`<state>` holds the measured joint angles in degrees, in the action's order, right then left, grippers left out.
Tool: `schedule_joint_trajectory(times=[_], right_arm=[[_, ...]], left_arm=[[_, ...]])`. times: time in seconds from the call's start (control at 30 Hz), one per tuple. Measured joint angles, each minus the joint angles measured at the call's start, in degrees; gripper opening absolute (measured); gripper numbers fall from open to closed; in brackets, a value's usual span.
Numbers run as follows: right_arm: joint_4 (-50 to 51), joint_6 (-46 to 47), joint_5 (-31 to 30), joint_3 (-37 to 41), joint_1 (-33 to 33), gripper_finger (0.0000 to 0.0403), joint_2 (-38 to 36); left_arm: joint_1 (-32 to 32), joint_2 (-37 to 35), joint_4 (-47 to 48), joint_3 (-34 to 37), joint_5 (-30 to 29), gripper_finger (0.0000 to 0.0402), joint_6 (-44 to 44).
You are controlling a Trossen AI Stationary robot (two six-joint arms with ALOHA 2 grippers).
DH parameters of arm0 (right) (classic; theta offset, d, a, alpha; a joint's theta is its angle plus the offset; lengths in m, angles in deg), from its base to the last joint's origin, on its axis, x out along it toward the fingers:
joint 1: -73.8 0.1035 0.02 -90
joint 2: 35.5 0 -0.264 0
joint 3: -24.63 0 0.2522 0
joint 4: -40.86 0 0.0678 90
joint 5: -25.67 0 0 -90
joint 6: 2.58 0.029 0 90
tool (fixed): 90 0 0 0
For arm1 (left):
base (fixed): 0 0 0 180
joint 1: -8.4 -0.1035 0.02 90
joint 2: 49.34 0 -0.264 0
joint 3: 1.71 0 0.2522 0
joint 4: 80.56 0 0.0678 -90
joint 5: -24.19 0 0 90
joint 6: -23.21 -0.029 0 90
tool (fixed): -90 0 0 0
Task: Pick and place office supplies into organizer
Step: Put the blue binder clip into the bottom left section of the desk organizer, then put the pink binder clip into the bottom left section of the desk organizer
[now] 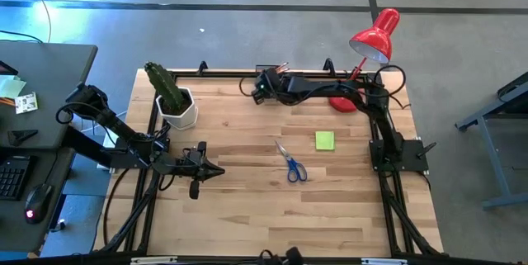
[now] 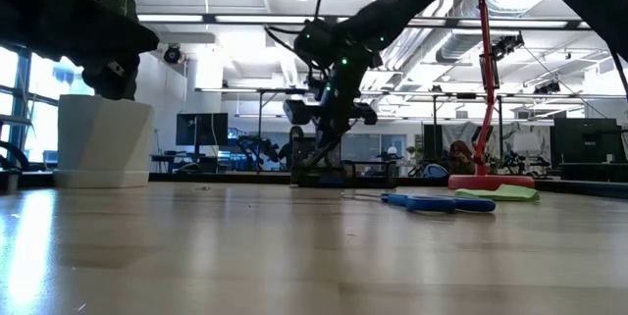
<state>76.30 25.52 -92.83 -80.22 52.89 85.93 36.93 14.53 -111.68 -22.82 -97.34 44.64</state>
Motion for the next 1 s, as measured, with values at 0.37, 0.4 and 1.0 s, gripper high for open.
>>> schedule_joint_trajectory(times=[0.37, 0.4, 1.0], right_arm=[[0.3, -3.07, -2.79, 0.0, -1.21, 0.0071, 0.02], [0.3, -3.48, -2.81, 0.0, -1.18, 0.008, 0.02], [26.58, -1.46, -9.63, 2.75, 16.27, 0.0158, -13.79]], left_arm=[[-0.01, 0.0, 0.07, 0.0, -0.02, 0.0007, -0.07], [-0.02, 0.0, 0.07, 0.0, -0.02, 0.0007, -0.07], [0.0, -0.02, 3.3, 0.02, -0.46, 0.0008, 2.84]])
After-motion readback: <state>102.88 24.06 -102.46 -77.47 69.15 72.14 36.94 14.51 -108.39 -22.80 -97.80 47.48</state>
